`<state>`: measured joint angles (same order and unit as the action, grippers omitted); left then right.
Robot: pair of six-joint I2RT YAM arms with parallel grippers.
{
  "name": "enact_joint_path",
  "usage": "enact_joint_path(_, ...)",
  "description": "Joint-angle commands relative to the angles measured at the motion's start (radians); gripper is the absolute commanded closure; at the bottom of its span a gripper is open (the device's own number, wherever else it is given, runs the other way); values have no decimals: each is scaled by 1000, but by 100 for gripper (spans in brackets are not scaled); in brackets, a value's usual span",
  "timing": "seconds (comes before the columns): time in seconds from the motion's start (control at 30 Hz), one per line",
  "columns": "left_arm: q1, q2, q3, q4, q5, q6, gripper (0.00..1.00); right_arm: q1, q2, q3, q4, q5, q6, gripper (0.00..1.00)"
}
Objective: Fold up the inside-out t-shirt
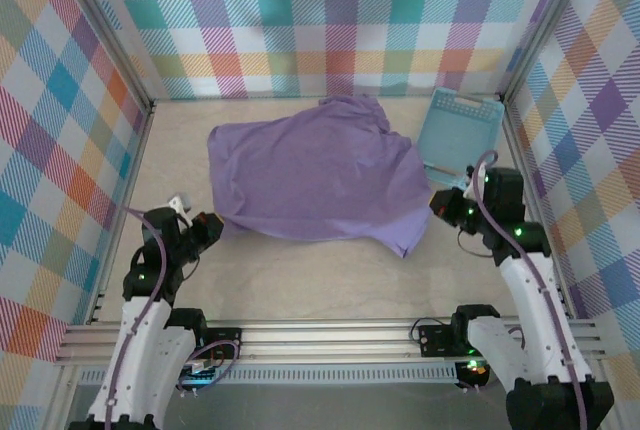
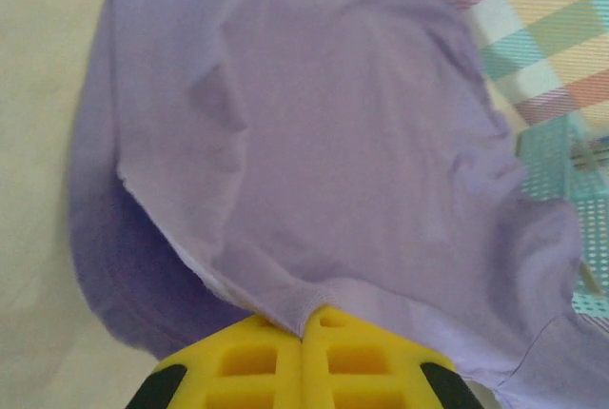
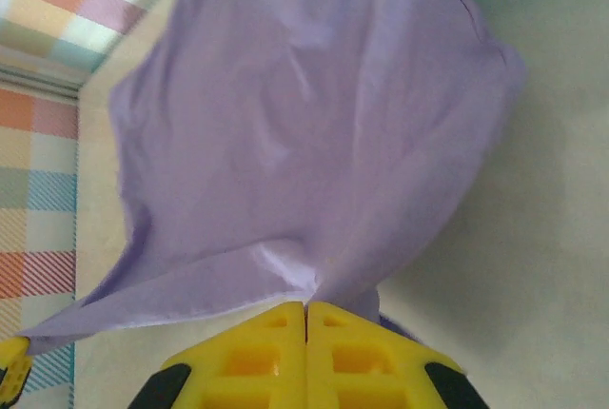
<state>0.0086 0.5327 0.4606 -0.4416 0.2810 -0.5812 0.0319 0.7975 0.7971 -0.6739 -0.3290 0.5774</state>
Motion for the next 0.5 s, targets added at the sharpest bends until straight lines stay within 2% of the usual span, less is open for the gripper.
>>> enact_joint_path(0.0,-4,-79,-40,-131,-51,-79,100,-6,-91,-67,-100,29,91,100)
enact_joint_path(0.13,-4,-125,-58,-204,-101,-145,100,-6,-197,-151,-197,73,167,100)
enact_joint_path(0.33,-4,-245,-50,-341,-286,-224,100,-6,-340,-148,-360,214,219,100)
enact_joint_path(0.47,-5,-286,-30,-384,-395,-250,100,-6,-391,-141,-383,205,238,100)
